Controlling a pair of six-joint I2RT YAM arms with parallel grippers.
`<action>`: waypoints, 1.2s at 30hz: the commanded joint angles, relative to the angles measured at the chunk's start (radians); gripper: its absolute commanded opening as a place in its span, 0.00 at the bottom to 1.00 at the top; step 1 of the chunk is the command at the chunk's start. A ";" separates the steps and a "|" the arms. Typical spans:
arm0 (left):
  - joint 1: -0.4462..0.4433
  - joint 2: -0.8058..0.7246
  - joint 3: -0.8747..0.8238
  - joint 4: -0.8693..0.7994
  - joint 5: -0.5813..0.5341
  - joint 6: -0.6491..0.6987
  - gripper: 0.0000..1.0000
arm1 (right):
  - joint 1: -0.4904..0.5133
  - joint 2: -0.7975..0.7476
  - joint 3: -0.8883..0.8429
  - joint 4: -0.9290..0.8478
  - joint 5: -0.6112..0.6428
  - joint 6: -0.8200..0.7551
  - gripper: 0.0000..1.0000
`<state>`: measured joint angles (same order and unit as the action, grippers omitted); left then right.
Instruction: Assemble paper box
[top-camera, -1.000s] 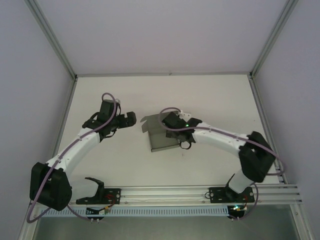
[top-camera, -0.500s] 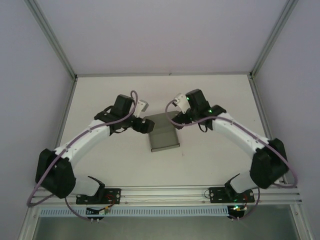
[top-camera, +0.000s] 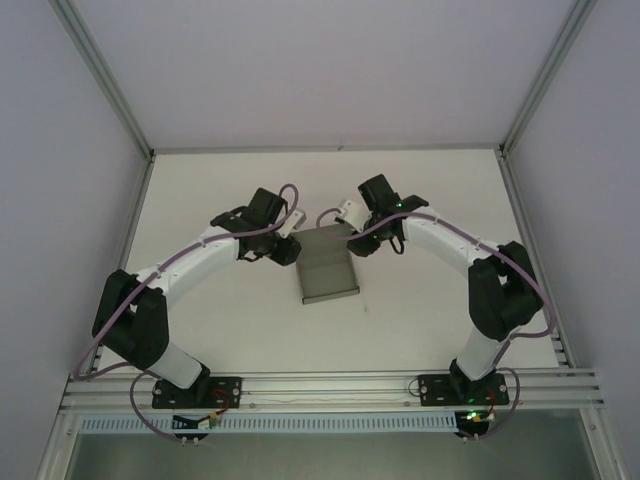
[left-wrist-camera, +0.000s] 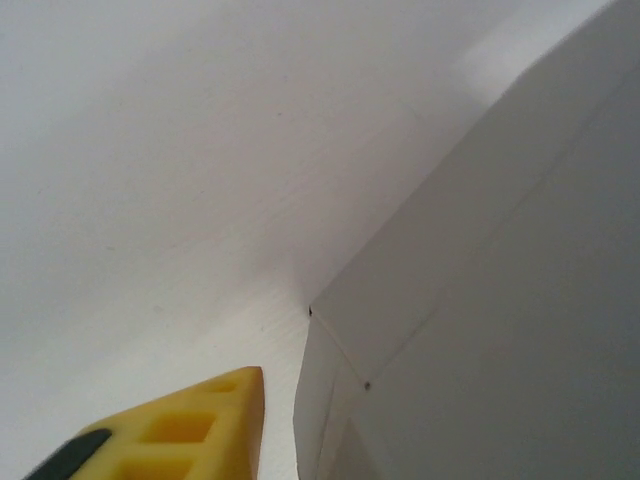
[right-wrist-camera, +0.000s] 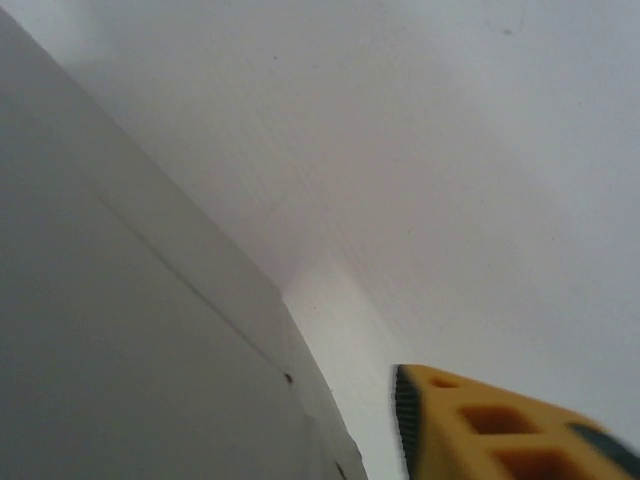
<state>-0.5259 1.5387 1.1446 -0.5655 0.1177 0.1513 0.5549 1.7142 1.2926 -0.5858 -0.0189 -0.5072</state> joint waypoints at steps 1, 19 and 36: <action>-0.014 0.010 0.038 -0.027 -0.055 -0.004 0.20 | -0.001 0.010 0.022 -0.004 0.016 0.001 0.32; -0.050 0.090 0.169 0.033 -0.232 -0.248 0.00 | 0.018 -0.055 0.035 0.077 0.050 0.470 0.02; -0.089 0.322 0.263 0.222 -0.206 -0.579 0.00 | 0.087 0.060 0.077 0.263 0.289 1.049 0.00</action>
<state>-0.5884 1.8328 1.4040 -0.3763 -0.1291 -0.3565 0.6182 1.7626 1.3319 -0.4759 0.3019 0.4622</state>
